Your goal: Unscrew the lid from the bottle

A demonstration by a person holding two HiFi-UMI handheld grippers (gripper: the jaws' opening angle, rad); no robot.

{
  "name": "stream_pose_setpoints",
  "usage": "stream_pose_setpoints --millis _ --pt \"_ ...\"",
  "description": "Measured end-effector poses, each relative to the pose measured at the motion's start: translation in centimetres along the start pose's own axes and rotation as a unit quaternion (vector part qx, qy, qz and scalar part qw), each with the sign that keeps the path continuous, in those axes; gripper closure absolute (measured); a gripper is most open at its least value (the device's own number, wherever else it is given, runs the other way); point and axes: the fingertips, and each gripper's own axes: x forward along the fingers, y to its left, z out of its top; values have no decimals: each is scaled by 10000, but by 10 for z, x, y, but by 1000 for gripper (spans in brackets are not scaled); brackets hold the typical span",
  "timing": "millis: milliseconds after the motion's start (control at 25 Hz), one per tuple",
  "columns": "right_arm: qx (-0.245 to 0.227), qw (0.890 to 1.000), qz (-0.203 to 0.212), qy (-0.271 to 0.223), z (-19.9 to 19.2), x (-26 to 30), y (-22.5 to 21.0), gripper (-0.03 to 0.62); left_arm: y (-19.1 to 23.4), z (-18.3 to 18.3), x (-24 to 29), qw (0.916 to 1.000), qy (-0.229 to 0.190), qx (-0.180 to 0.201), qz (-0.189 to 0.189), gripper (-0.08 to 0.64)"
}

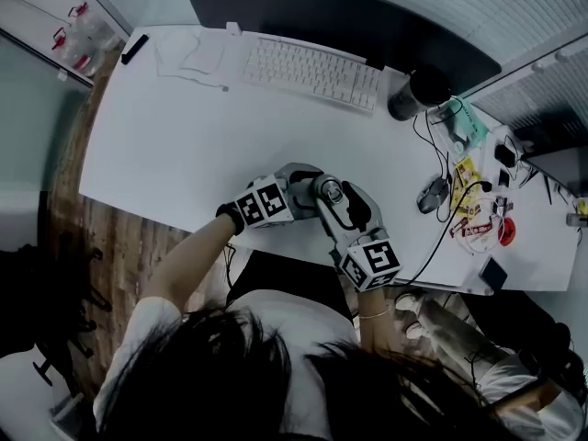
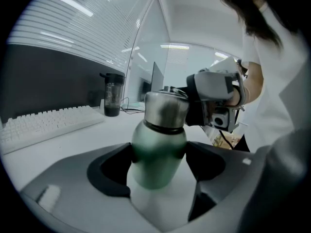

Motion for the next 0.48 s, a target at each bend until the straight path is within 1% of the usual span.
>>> stream_pose_setpoints --millis 160,240,360,480 --pt "-206 9995 -148 182 -5 5 -1 353 1 0 -1 10000 -20 -12 4 153" --pt "-285 9993 -52 240 -6 5 -3 360 2 -1 0 10000 -41 -23 -8 155" --pt "-380 9978 436 323 -6 5 -1 362 0 -1 -1 9999 -18 -7 -112 154" --pt "-497 9921 1075 408 -7 4 0 364 0 -2 -1 9996 22 103 -244 154"
